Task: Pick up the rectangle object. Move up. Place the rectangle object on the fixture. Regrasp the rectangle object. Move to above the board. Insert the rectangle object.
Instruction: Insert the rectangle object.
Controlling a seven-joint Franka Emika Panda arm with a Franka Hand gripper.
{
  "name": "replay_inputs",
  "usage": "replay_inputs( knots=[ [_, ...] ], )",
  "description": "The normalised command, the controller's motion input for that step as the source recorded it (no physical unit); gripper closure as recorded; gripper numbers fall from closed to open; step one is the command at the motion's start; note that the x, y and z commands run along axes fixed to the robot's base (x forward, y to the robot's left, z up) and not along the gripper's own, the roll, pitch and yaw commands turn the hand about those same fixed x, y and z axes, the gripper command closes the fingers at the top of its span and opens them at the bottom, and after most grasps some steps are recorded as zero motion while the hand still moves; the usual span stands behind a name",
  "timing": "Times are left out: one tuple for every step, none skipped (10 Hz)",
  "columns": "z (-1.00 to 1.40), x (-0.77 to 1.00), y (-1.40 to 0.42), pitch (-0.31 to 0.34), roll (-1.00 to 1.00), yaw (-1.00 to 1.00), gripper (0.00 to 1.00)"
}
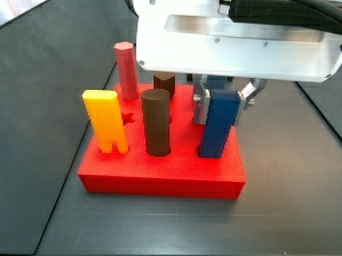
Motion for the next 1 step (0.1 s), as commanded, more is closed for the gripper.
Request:
replay_inputs(
  knots=[
    [0.00,0.00,0.00,0.000,0.00,0.00,1.00]
  ],
)
